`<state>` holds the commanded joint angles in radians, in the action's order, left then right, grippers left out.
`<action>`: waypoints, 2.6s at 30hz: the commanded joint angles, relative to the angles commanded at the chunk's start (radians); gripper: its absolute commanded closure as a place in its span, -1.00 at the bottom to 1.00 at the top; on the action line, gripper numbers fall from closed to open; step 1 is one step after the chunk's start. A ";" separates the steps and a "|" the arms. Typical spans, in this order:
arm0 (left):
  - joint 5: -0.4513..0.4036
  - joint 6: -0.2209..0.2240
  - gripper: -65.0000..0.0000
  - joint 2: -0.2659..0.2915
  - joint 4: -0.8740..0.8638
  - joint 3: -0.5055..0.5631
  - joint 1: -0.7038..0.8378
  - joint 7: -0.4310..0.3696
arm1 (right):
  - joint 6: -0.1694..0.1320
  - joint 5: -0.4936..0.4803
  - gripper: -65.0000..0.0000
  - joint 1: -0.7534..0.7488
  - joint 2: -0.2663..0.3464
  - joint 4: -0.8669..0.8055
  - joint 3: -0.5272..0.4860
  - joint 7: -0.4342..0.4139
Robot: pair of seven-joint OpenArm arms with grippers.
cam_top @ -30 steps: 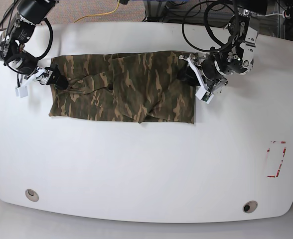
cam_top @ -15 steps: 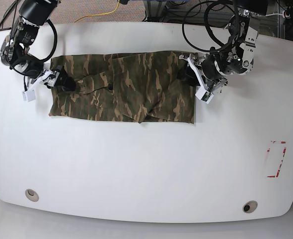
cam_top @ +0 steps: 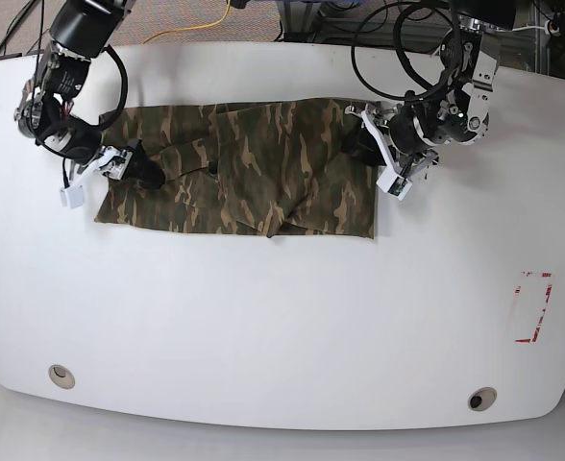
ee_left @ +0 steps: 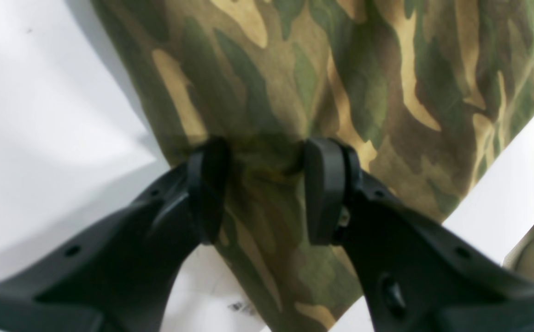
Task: Layout the t-shirt on the table in an organized manner, then fold the t-shirt properly
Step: 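Fold both shirt ends inward toward each other with both grippers, then lower the folded ends onto the shirt and open both grippers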
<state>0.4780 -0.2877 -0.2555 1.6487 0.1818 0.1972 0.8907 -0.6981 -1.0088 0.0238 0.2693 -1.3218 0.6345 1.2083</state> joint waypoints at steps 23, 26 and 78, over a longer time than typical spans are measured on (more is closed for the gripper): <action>-0.021 0.071 0.22 0.005 -0.055 0.135 -0.086 0.000 | 0.000 -0.009 0.91 -0.054 0.008 -0.305 0.002 0.044; -0.034 0.110 0.22 0.029 -0.112 0.190 -0.127 -0.002 | 0.000 -0.009 0.91 -0.066 -0.005 -0.387 0.003 0.084; -0.034 0.123 0.22 0.282 -0.416 0.416 -0.304 -0.069 | 0.000 0.069 0.21 -0.005 -0.181 -0.359 -0.284 0.014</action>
<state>0.4442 -0.1649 0.0269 1.2329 0.5976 -0.1066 0.8216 -0.6981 -0.9398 0.0192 0.0882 -1.6809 0.3506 1.2221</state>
